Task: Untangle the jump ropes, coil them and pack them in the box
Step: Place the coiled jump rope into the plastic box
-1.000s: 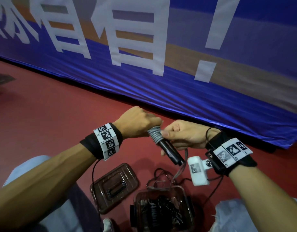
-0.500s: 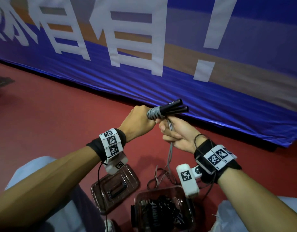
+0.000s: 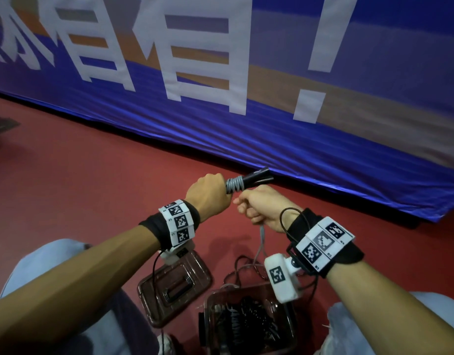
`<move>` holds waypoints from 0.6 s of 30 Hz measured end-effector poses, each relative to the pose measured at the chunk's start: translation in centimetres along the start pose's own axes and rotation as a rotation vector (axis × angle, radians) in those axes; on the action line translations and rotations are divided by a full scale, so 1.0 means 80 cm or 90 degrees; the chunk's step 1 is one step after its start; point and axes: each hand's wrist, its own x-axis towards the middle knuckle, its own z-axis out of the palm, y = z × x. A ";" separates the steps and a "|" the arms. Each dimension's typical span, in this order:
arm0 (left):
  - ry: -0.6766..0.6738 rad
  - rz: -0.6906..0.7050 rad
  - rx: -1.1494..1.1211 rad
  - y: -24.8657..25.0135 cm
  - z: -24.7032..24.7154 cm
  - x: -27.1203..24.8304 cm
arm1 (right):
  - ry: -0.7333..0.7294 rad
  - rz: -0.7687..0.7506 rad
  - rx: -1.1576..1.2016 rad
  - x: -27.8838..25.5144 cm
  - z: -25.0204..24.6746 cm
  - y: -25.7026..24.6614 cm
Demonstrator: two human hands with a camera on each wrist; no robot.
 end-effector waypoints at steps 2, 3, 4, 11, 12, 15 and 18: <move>-0.013 0.009 0.052 0.002 0.001 0.002 | 0.045 -0.064 -0.168 0.000 -0.006 0.005; -0.035 0.011 0.075 0.003 0.001 0.003 | 0.076 -0.110 -0.266 0.000 -0.011 0.007; -0.065 0.015 0.094 0.003 0.001 0.003 | 0.109 -0.161 -0.371 0.000 -0.018 0.010; -0.194 0.196 0.222 -0.004 -0.011 0.009 | 0.194 -0.378 -0.798 -0.017 -0.045 0.007; -0.193 0.257 0.252 -0.007 -0.013 0.010 | 0.200 -0.378 -0.784 -0.018 -0.048 0.004; -0.157 0.408 0.312 -0.014 -0.019 0.013 | 0.181 -0.352 -0.722 -0.021 -0.054 -0.005; -0.081 0.479 0.365 -0.015 -0.027 0.016 | 0.089 -0.307 -0.638 -0.021 -0.057 -0.005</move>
